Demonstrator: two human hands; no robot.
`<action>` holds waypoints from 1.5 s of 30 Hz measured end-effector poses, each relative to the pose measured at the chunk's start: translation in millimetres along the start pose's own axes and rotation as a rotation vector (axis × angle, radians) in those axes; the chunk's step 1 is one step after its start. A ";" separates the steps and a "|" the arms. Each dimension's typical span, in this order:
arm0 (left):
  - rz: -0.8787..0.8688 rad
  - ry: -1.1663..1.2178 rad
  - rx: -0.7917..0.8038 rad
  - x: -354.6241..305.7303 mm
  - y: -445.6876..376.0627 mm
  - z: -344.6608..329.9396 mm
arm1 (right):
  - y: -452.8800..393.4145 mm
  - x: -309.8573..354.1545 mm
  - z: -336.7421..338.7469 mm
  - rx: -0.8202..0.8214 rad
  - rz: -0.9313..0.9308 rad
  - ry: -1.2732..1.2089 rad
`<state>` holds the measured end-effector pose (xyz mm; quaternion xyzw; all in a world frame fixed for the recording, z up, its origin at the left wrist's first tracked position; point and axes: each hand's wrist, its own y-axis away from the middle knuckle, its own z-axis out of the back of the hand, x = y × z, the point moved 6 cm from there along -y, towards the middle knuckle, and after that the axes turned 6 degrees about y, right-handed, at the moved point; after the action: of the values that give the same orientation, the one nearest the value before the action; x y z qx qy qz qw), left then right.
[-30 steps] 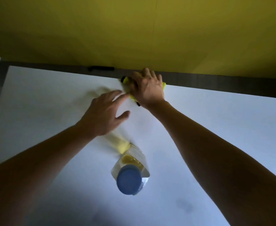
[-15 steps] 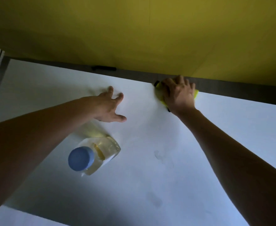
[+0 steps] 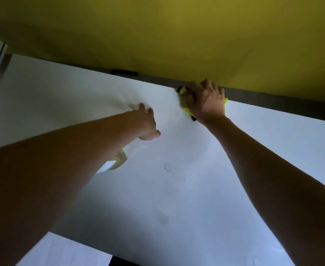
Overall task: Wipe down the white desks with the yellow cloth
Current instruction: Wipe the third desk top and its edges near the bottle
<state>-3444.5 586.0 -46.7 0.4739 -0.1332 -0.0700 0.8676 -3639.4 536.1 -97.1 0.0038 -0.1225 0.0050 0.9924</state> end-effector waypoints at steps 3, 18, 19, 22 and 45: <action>0.094 0.108 -0.173 -22.2 2.6 -3.7 | 10.2 -33.2 9.6 -0.019 -0.032 -0.006; 0.040 0.534 -1.030 -73.2 -5.5 -77.1 | -12.1 31.7 -10.1 0.003 0.064 0.020; 0.040 0.540 -1.039 -72.3 -4.5 -76.8 | -2.5 11.1 -4.1 -0.032 0.031 0.021; 0.047 0.540 -1.041 -73.4 -4.5 -74.2 | 24.6 -60.2 16.1 -0.070 -0.065 0.031; 0.069 0.502 -1.043 -72.4 -7.9 -75.8 | 56.6 -124.4 34.1 -0.108 -0.228 0.019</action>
<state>-3491.1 660.6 -104.4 -0.0186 0.1133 0.0163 0.9932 -3769.0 591.3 -93.9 -0.0356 -0.1120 -0.1142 0.9865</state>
